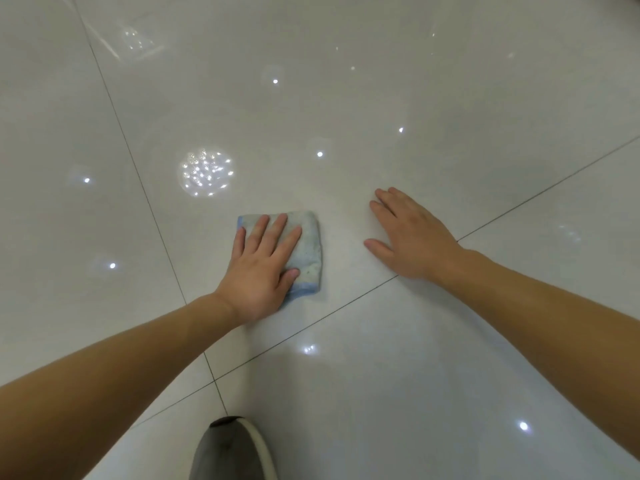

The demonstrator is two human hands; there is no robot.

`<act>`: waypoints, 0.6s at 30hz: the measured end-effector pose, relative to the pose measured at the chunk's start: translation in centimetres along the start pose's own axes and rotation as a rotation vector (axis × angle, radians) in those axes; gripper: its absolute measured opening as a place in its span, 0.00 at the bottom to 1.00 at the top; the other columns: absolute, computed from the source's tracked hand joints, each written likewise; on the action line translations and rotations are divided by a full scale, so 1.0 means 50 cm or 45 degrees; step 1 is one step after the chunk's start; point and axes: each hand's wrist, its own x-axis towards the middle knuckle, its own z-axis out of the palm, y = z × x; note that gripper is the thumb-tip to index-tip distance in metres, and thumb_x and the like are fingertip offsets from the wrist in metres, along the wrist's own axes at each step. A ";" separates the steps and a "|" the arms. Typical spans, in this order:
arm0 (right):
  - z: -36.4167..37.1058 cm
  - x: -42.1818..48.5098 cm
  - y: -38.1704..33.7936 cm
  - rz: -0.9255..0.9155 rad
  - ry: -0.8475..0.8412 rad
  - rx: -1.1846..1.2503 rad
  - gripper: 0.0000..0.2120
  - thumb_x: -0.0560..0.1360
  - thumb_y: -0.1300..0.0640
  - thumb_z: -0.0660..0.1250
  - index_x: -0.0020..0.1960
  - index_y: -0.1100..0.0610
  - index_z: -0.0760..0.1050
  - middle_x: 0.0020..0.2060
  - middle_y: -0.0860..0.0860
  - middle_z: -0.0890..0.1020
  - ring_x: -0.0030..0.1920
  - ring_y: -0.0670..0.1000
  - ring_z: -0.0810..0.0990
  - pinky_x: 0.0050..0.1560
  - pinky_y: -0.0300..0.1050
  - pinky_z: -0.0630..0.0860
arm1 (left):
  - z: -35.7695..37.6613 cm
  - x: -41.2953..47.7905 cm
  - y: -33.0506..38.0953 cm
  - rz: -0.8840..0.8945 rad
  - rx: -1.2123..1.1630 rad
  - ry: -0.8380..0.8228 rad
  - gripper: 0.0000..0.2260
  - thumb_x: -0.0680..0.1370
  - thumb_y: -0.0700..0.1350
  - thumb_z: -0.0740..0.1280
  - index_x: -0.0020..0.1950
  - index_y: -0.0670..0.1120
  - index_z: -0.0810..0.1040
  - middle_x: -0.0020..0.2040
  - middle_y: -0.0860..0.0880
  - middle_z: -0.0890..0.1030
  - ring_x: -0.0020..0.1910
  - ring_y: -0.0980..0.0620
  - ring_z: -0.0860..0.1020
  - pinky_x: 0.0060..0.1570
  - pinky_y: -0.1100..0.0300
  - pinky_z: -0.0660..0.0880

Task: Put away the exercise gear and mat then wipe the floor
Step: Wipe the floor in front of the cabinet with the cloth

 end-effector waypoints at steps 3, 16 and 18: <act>0.001 -0.035 0.009 0.009 -0.009 0.008 0.33 0.79 0.42 0.57 0.77 0.59 0.57 0.77 0.55 0.57 0.78 0.55 0.52 0.75 0.45 0.48 | 0.008 -0.012 0.025 0.111 0.015 0.008 0.30 0.80 0.60 0.51 0.80 0.51 0.54 0.81 0.46 0.54 0.79 0.40 0.51 0.76 0.39 0.45; 0.039 -0.191 0.070 0.062 -0.054 -0.006 0.38 0.73 0.35 0.51 0.76 0.58 0.62 0.76 0.54 0.61 0.77 0.56 0.56 0.74 0.46 0.48 | 0.019 -0.003 0.085 0.527 0.151 -0.070 0.30 0.81 0.61 0.52 0.81 0.50 0.55 0.81 0.45 0.55 0.79 0.41 0.51 0.76 0.39 0.47; 0.043 -0.190 0.064 0.089 -0.018 0.028 0.37 0.73 0.38 0.56 0.74 0.60 0.64 0.75 0.56 0.63 0.76 0.58 0.58 0.74 0.48 0.49 | 0.015 0.000 0.085 0.528 0.154 -0.092 0.30 0.81 0.62 0.51 0.81 0.50 0.54 0.80 0.45 0.55 0.79 0.41 0.51 0.76 0.39 0.47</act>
